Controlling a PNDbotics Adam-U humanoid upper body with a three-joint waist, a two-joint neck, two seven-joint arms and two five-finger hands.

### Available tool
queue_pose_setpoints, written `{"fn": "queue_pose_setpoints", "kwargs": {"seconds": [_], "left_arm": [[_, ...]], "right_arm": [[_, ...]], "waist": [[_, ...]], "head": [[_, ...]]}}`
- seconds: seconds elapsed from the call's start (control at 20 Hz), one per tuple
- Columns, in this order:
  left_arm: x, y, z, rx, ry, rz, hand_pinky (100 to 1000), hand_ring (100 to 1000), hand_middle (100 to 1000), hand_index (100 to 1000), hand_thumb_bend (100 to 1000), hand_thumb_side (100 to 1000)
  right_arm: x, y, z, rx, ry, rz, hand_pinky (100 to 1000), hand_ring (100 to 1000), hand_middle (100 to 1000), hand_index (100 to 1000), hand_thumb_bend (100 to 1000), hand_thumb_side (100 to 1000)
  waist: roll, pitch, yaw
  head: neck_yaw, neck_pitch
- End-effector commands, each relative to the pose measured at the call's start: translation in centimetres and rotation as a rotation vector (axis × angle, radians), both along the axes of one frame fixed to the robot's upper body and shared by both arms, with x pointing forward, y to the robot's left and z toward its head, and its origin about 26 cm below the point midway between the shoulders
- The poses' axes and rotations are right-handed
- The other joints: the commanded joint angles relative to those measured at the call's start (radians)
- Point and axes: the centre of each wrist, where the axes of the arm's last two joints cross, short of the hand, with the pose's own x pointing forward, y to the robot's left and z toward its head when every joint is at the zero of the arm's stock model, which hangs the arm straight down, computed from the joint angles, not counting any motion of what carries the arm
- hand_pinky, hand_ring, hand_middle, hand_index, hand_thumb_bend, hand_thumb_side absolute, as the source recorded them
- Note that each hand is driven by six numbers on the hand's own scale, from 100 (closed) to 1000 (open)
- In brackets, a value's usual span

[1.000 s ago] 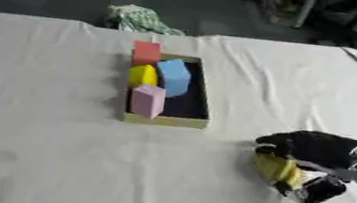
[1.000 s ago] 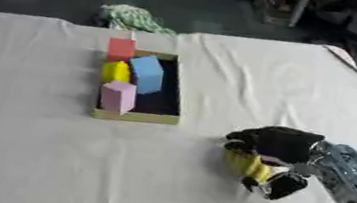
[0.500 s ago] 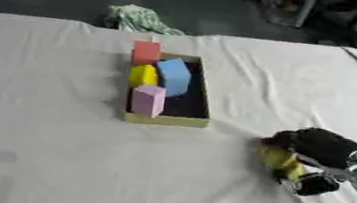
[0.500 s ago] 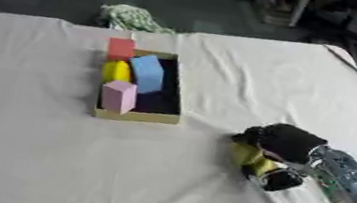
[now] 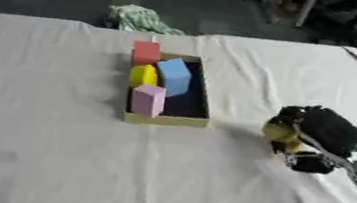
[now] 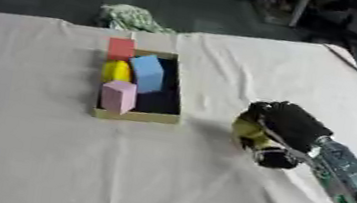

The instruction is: Pick up objects on the table and place them in the box.

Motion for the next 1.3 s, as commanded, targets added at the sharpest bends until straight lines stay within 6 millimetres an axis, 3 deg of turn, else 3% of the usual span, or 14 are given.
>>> {"fn": "queue_pose_setpoints", "kwargs": {"seconds": [0.05, 0.1, 0.15, 0.2, 0.45, 0.85, 1.3], "left_arm": [[-0.2, 0.2, 0.7, 0.012, -0.025, -0.002, 762, 631, 590, 801, 100, 566], [-0.2, 0.2, 0.7, 0.011, -0.024, -0.004, 762, 631, 590, 801, 100, 566], [-0.2, 0.2, 0.7, 0.011, -0.023, -0.006, 762, 631, 590, 801, 100, 561], [-0.2, 0.1, 0.7, 0.011, -0.022, -0.009, 762, 630, 590, 801, 100, 565], [-0.2, 0.1, 0.6, 0.008, -0.017, -0.017, 762, 630, 590, 801, 100, 565], [-0.3, -0.1, 0.5, 0.004, -0.013, -0.027, 762, 629, 589, 801, 100, 562], [-0.3, -0.2, 0.4, 0.001, -0.011, -0.038, 763, 628, 589, 801, 100, 562]], "right_arm": [[0.7, 0.5, 3.3, -0.012, -0.038, 0.075, 399, 476, 481, 695, 100, 307], [1.1, 0.9, 4.1, -0.016, -0.036, 0.103, 402, 478, 483, 697, 100, 307], [1.5, 1.3, 4.7, -0.019, -0.029, 0.124, 406, 481, 486, 699, 100, 393], [2.1, 1.7, 5.4, -0.025, -0.024, 0.144, 408, 483, 488, 703, 100, 310], [5.4, 3.0, 6.7, -0.017, 0.025, 0.186, 408, 482, 487, 704, 100, 288], [9.9, 6.3, 6.2, -0.043, 0.110, 0.252, 429, 499, 504, 723, 100, 286], [12.3, 9.4, 5.3, -0.082, 0.125, 0.302, 467, 524, 549, 787, 100, 288]], "waist": [[-0.001, -0.017, 0.003], [0.000, -0.018, 0.005], [0.001, -0.019, 0.006], [0.002, -0.020, 0.008], [0.008, -0.024, 0.013], [0.020, -0.026, 0.017], [0.027, -0.027, 0.023]], "head": [[-0.003, -0.012], [-0.004, -0.011], [-0.004, -0.011], [-0.005, -0.011], [-0.009, -0.007], [-0.016, 0.000], [-0.022, 0.003]]}}
